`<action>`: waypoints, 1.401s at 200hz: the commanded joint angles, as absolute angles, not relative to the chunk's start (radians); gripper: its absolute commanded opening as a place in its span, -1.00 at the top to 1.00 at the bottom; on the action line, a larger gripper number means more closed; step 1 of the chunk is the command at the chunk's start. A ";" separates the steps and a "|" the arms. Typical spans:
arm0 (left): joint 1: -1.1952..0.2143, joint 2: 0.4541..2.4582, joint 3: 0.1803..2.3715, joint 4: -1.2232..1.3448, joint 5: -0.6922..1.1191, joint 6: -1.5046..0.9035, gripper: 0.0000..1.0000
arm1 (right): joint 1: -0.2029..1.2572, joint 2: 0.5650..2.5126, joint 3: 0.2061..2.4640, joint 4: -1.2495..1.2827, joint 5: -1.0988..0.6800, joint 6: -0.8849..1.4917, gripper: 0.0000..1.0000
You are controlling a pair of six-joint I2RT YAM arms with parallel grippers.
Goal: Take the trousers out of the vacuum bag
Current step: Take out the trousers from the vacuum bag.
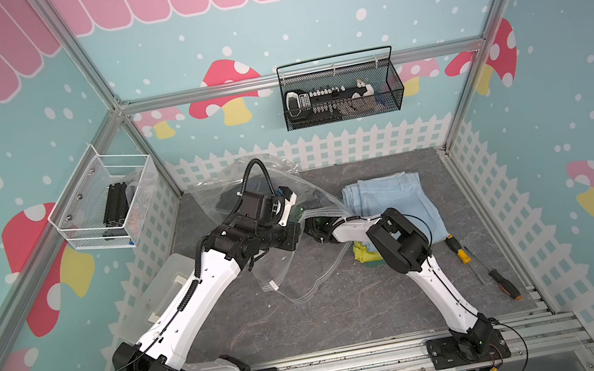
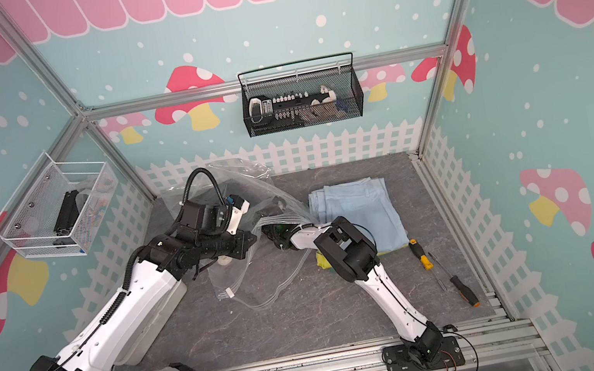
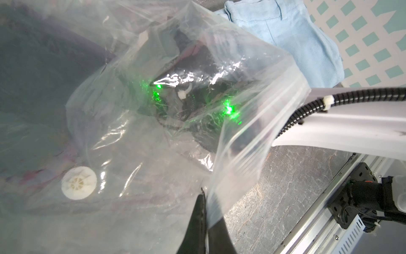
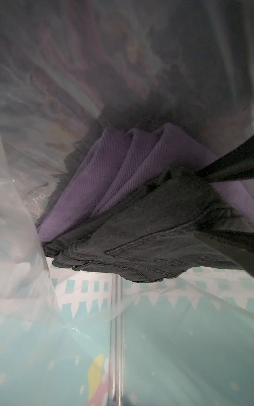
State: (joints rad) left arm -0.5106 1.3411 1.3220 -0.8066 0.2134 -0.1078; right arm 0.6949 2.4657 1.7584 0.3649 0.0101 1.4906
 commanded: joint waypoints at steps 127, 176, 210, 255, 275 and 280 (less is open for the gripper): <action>-0.474 1.345 1.313 -0.795 0.223 -0.120 1.00 | 0.704 2.410 1.876 0.336 -0.173 1.296 1.00; -0.464 1.326 1.303 -0.779 0.207 -0.121 1.00 | 0.721 2.296 1.681 0.503 -0.210 1.301 1.00; -0.462 1.328 1.304 -0.779 0.207 -0.123 1.00 | 0.731 2.198 1.517 0.603 -0.233 1.312 1.00; -0.460 1.322 1.302 -0.779 0.206 -0.121 1.00 | 0.748 2.110 1.324 0.672 -0.179 1.331 0.98; -0.460 1.324 1.302 -0.778 0.212 -0.122 1.00 | 0.745 2.116 1.281 0.680 -0.127 1.364 0.84; -0.460 1.324 1.302 -0.780 0.213 -0.122 1.00 | 0.746 2.123 1.278 0.691 -0.122 1.368 0.83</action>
State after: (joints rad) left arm -0.4713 1.3365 1.3128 -0.7879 0.2173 -0.1242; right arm 0.7395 2.1494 1.3109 0.5941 -0.1577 1.3258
